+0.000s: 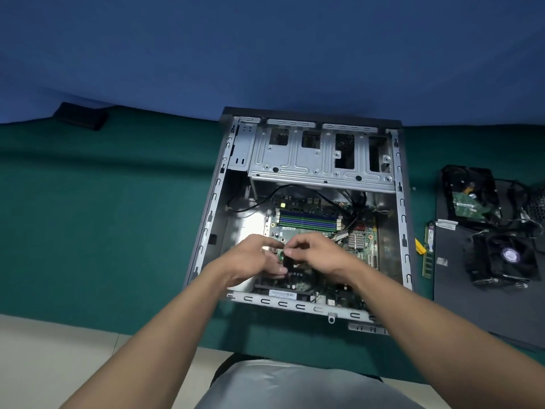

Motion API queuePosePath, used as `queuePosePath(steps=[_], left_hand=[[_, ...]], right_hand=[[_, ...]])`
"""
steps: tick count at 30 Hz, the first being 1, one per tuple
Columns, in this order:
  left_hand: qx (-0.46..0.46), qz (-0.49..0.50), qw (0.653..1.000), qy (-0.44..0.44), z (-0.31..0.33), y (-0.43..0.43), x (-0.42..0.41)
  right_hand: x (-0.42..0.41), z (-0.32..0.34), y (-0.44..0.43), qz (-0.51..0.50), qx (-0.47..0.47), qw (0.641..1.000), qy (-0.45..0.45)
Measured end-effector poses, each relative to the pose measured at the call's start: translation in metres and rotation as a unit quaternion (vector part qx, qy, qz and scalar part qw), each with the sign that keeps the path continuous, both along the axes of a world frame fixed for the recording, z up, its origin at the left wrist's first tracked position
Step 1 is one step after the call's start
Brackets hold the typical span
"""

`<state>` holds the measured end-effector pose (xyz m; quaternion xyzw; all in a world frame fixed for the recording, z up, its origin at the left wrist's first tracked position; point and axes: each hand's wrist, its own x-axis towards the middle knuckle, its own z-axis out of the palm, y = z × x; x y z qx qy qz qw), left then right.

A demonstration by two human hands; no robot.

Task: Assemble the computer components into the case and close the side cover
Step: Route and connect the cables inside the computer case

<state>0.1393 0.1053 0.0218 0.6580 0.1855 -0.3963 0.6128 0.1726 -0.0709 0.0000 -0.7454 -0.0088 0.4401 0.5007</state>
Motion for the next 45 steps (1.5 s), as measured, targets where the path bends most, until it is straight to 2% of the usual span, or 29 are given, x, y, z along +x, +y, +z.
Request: queuePosePath(steps=[2, 5, 10, 13, 19, 23, 25, 26, 28, 31, 33, 35, 39, 42, 45], left_hand=[[-0.076, 0.059, 0.995, 0.031, 0.005, 0.005, -0.005], [-0.075, 0.121, 0.989, 0.026, 0.009, 0.009, -0.007], [-0.051, 0.115, 0.992, -0.030, 0.010, 0.008, -0.008], [-0.060, 0.107, 0.991, -0.047, 0.011, 0.009, -0.009], [-0.057, 0.106, 0.992, -0.040, 0.013, 0.011, -0.010], [-0.011, 0.142, 0.988, -0.051, 0.012, 0.011, -0.010], [0.096, 0.115, 0.983, -0.104, 0.010, 0.011, -0.011], [0.174, 0.071, 0.970, -0.151, 0.011, 0.013, -0.013], [0.298, -0.034, 0.921, -0.248, 0.017, 0.018, -0.020], [0.383, -0.181, 0.845, -0.325, 0.021, 0.023, -0.032], [0.422, -0.248, 0.796, -0.356, 0.021, 0.023, -0.040], [0.442, -0.262, 0.765, -0.388, 0.022, 0.023, -0.045], [0.465, -0.249, 0.732, -0.431, 0.021, 0.027, -0.051], [0.452, -0.238, 0.739, -0.438, 0.018, 0.028, -0.052], [0.464, -0.214, 0.732, -0.451, 0.014, 0.026, -0.052]], right_hand=[[0.002, -0.007, -0.002, -0.032, 0.033, 0.995, 0.087], [0.000, -0.009, -0.003, 0.009, 0.025, 0.992, 0.127], [-0.009, -0.002, -0.013, -0.147, 0.158, 0.953, 0.211], [-0.010, 0.006, -0.024, -0.160, 0.223, 0.931, 0.240], [-0.012, 0.006, -0.032, -0.163, 0.238, 0.922, 0.260], [-0.011, 0.004, -0.027, -0.175, 0.226, 0.916, 0.282], [-0.010, 0.002, -0.026, -0.168, 0.214, 0.920, 0.281], [-0.010, 0.000, -0.026, -0.157, 0.207, 0.926, 0.275], [-0.010, -0.002, -0.025, -0.135, 0.186, 0.937, 0.262], [-0.006, -0.007, -0.019, -0.084, 0.111, 0.962, 0.236], [-0.003, -0.008, -0.008, 0.040, -0.004, 0.991, 0.130], [-0.002, -0.007, 0.006, 0.140, -0.098, 0.985, -0.001], [0.000, -0.005, 0.029, 0.201, -0.152, 0.967, -0.046], [0.000, -0.004, 0.044, 0.314, -0.221, 0.921, -0.068], [0.001, -0.003, 0.055, 0.352, -0.244, 0.900, -0.078]])
